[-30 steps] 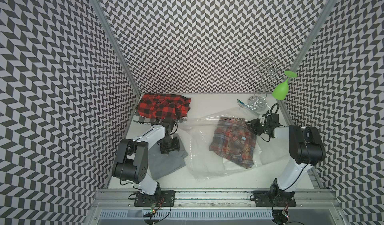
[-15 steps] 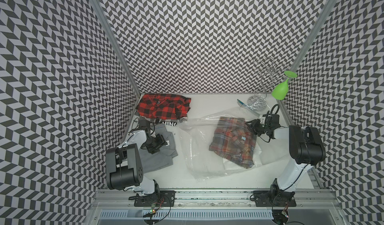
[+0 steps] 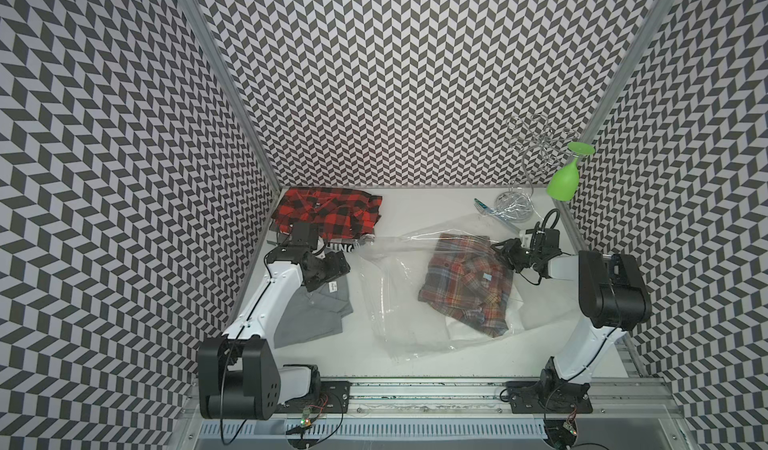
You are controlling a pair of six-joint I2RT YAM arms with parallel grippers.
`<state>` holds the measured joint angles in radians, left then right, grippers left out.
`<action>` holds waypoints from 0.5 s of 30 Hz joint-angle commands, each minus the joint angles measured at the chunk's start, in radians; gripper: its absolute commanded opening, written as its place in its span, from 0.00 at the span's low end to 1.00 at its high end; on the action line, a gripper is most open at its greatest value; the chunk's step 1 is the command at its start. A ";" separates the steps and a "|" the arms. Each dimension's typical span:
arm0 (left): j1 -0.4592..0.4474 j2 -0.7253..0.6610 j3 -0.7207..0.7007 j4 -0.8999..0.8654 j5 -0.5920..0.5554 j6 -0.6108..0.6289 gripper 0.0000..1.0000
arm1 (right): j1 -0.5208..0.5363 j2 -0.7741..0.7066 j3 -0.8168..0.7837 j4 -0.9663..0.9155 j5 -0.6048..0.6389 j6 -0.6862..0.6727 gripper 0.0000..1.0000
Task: Take the shirt out of the vacuum bag
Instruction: Move the shirt at the center of the board, then pick up the shirt from the center of the board.
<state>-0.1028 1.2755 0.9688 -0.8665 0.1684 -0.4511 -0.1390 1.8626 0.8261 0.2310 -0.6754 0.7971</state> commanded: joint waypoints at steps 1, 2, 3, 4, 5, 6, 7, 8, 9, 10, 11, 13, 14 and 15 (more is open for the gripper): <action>-0.133 0.000 -0.014 -0.170 -0.200 -0.075 0.90 | -0.008 0.060 -0.036 -0.089 0.066 0.001 0.41; -0.181 0.011 -0.021 -0.183 -0.236 -0.098 0.90 | -0.008 0.063 -0.034 -0.089 0.064 0.001 0.41; -0.219 0.027 -0.025 -0.200 -0.264 -0.123 0.91 | -0.008 0.066 -0.031 -0.091 0.063 0.000 0.41; -0.249 0.044 -0.028 -0.211 -0.284 -0.143 0.91 | -0.008 0.067 -0.027 -0.093 0.061 -0.002 0.41; -0.279 0.061 -0.032 -0.219 -0.312 -0.163 0.91 | -0.007 0.071 -0.024 -0.093 0.056 -0.003 0.41; -0.300 0.077 -0.037 -0.223 -0.329 -0.180 0.92 | -0.008 0.074 -0.021 -0.095 0.056 -0.003 0.41; -0.317 0.093 -0.044 -0.223 -0.347 -0.194 0.92 | -0.007 0.078 -0.016 -0.097 0.053 -0.004 0.41; -0.328 0.108 -0.053 -0.220 -0.352 -0.208 0.92 | -0.008 0.079 -0.013 -0.096 0.050 -0.005 0.41; -0.334 0.114 -0.062 -0.209 -0.354 -0.217 0.92 | -0.008 0.082 -0.011 -0.096 0.048 -0.007 0.41; -0.342 0.123 -0.071 -0.199 -0.358 -0.225 0.92 | -0.009 0.084 -0.006 -0.100 0.045 -0.007 0.41; -0.352 0.134 -0.079 -0.191 -0.359 -0.231 0.92 | -0.009 0.086 -0.001 -0.104 0.044 -0.011 0.41; -0.372 0.156 -0.096 -0.183 -0.359 -0.238 0.92 | -0.011 0.089 0.004 -0.110 0.039 -0.017 0.41; -0.382 0.167 -0.109 -0.181 -0.355 -0.242 0.92 | -0.013 0.089 0.007 -0.110 0.040 -0.019 0.41; -0.390 0.172 -0.116 -0.178 -0.353 -0.244 0.92 | -0.016 0.090 0.006 -0.111 0.039 -0.019 0.41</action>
<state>-0.4679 1.4338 0.8726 -1.0340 -0.1509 -0.6575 -0.1478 1.8881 0.8486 0.2287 -0.7177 0.7925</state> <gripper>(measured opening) 0.920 0.410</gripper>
